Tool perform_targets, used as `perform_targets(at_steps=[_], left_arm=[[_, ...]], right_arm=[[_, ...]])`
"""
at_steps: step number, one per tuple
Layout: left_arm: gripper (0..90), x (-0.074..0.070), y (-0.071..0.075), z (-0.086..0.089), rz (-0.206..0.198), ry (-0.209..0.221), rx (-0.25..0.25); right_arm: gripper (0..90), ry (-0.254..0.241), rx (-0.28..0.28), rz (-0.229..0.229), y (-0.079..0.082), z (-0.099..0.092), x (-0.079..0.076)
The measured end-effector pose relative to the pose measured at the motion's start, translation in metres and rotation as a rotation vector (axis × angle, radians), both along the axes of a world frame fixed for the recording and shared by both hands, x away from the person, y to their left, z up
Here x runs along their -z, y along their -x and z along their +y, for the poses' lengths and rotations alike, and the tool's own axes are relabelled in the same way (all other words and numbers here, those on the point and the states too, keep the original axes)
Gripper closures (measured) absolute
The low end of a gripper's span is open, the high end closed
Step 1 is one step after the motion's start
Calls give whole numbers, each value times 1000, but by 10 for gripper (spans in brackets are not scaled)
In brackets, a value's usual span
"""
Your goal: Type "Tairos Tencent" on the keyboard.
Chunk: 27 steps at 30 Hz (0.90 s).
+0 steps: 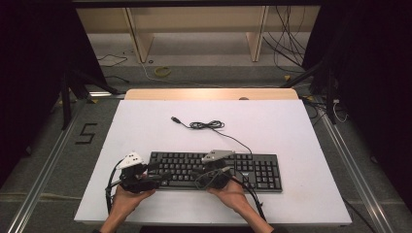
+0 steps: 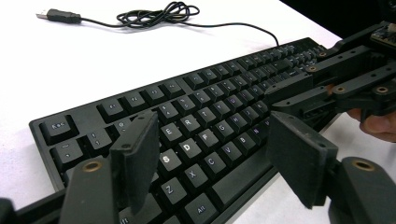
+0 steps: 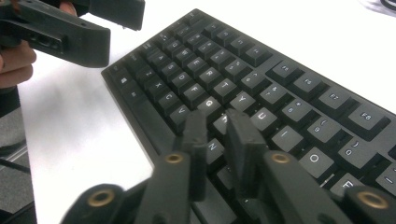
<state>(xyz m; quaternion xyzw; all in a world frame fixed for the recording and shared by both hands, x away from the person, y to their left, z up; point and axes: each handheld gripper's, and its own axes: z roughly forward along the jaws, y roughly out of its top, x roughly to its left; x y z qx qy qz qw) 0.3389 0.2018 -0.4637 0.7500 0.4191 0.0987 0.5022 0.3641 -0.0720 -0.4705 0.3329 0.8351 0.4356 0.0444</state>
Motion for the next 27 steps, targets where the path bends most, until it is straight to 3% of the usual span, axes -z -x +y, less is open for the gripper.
perform_targets(at_steps=[5,17,27], left_arm=[[385,0,0,0,2,-4,0],[623,1,-2,-2,-3,-47,29],[828,4,-7,-10,21,-140,51]], right_arm=[[701,-8,-4,1,1,-2,-1],[560,-28,-5,14,3,-6,-4],[483,-38,-3,7,4,-9,-5]])
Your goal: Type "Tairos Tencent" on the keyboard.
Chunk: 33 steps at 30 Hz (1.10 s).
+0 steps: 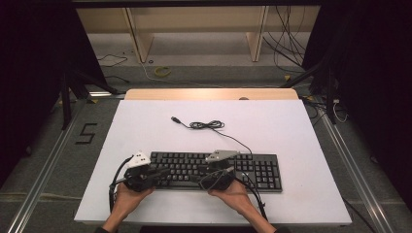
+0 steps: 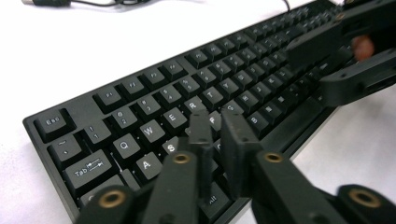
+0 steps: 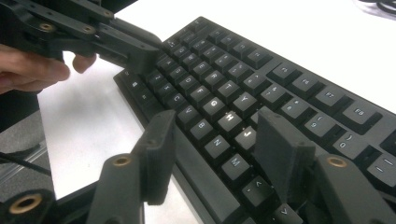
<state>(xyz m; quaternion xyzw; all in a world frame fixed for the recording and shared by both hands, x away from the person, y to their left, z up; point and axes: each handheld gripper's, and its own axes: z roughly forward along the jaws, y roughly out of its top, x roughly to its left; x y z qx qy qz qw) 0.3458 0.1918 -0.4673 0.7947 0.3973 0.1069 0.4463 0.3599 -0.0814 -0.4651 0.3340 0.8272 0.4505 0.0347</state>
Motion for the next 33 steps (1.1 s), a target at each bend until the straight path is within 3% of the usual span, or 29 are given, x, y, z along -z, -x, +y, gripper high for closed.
perform_targets(at_steps=[5,12,33], left_arm=[[887,2,-3,-5,29,-23,13],[888,5,-6,-9,57,-43,27],[890,11,-12,-23,91,-80,61]], right_arm=[[440,-8,9,-11,2,-4,-1],[401,-8,11,-20,5,-9,-2],[345,-23,19,-30,14,-29,-4]])
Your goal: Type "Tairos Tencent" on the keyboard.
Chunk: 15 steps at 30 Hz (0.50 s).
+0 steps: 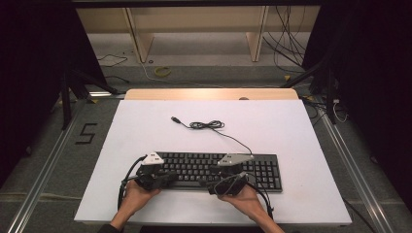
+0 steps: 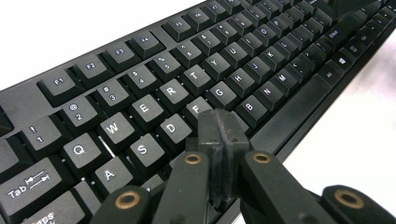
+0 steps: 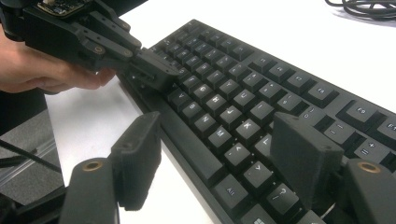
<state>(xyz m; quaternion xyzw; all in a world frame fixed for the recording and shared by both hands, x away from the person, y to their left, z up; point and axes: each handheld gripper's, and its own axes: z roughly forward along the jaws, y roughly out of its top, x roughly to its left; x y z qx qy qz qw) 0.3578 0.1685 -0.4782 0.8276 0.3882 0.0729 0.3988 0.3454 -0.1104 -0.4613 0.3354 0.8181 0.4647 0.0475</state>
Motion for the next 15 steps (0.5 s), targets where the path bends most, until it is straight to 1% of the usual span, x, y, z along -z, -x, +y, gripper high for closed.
perform_targets(at_steps=[1,3,4,11,13,15], left_arm=[[890,0,0,0,2,3,-3],[890,1,-1,-1,10,-4,-5],[891,3,-1,-1,15,2,-4],[892,4,-2,0,23,9,0],[891,3,-1,0,20,6,1],[889,2,0,-1,9,6,-8]], right_arm=[[345,-1,-1,2,0,0,0],[345,0,-1,2,1,0,0],[345,0,-2,1,1,-1,0],[345,0,2,2,3,-2,0],[345,1,0,2,3,-2,0],[345,1,0,0,4,-2,0]])
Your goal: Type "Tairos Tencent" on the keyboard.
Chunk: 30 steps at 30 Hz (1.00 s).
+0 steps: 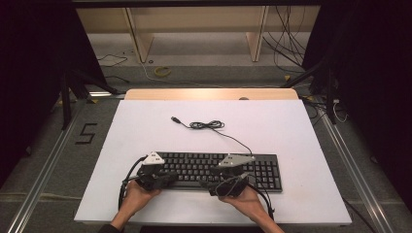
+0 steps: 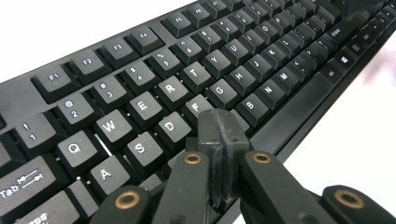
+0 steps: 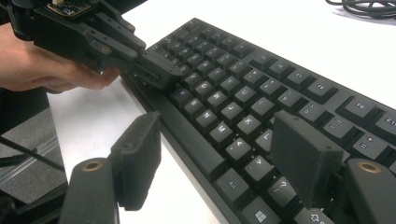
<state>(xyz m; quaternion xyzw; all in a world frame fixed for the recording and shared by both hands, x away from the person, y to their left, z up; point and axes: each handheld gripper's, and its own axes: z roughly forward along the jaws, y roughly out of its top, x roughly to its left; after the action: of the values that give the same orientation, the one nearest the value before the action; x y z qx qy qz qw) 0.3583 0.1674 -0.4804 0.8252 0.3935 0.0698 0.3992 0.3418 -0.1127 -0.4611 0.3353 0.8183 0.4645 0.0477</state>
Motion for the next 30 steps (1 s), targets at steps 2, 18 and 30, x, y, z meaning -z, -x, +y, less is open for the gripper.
perform_targets(at_steps=[2,18,30], left_arm=[[864,-1,0,1,-2,8,-2],[564,-14,0,12,-36,105,-45],[390,-21,-9,23,-52,138,-117]], right_arm=[[345,-3,0,1,0,0,0],[341,-11,-4,0,1,0,0],[334,-17,-9,-3,1,1,0]])
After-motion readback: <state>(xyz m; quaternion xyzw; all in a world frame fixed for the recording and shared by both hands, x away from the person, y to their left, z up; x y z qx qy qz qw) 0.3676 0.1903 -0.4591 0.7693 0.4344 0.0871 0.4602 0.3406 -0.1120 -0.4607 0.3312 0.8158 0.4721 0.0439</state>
